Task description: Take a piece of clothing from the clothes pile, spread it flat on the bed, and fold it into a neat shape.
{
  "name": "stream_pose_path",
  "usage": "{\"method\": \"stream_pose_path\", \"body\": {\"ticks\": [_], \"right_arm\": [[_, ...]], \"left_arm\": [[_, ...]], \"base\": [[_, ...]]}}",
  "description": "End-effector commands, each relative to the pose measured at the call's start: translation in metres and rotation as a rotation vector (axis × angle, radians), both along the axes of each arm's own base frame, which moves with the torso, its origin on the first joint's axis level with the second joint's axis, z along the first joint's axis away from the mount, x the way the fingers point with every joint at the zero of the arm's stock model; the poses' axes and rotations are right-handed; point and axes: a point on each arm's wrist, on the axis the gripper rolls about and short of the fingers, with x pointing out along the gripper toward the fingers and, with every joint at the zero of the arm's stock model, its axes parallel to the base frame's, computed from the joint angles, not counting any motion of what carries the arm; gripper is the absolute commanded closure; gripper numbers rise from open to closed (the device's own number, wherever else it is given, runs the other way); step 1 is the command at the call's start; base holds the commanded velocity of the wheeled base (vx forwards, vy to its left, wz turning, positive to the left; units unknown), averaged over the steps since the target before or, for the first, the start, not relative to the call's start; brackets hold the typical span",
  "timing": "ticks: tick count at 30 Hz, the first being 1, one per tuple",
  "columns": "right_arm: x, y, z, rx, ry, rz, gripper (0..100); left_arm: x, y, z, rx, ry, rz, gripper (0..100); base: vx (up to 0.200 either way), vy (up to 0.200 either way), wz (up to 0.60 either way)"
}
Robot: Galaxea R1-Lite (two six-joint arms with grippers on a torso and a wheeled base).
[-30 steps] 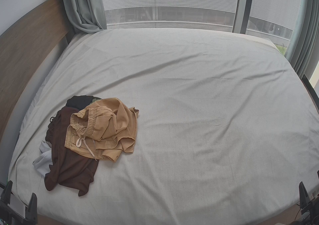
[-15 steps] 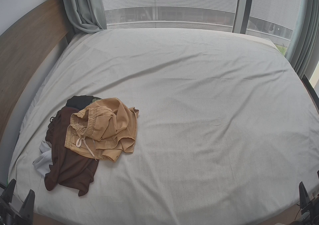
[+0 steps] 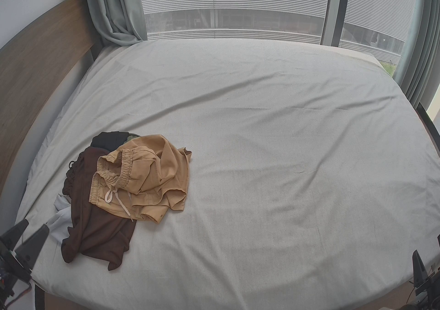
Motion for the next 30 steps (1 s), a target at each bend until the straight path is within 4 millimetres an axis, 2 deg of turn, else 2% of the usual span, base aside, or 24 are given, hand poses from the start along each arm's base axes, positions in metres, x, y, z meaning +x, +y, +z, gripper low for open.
{"method": "stream_pose_path", "body": {"ticks": [1,6,9,19,30], "right_arm": [[0.000,0.000,-0.005,0.001,0.001,0.000,0],[0.000,0.000,-0.005,0.001,0.001,0.000,0],[0.000,0.000,-0.005,0.001,0.001,0.000,0],[0.000,0.000,-0.005,0.002,0.001,0.000,0],[0.000,0.000,-0.005,0.002,0.001,0.000,0]], "left_arm": [[0.032,-0.001,0.025,-0.021,0.065,-0.012,0],[0.068,-0.002,0.046,-0.040,0.089,-0.027,0],[0.089,-0.003,0.049,-0.044,0.103,-0.039,0],[0.147,-0.005,0.039,-0.050,0.155,-0.068,0],[0.182,-0.006,0.022,-0.065,0.194,-0.112,0]], "base": [[0.000,0.000,0.00],[0.000,0.000,0.00],[0.000,0.000,0.00],[0.000,0.000,0.00],[0.000,0.000,0.00]]}}
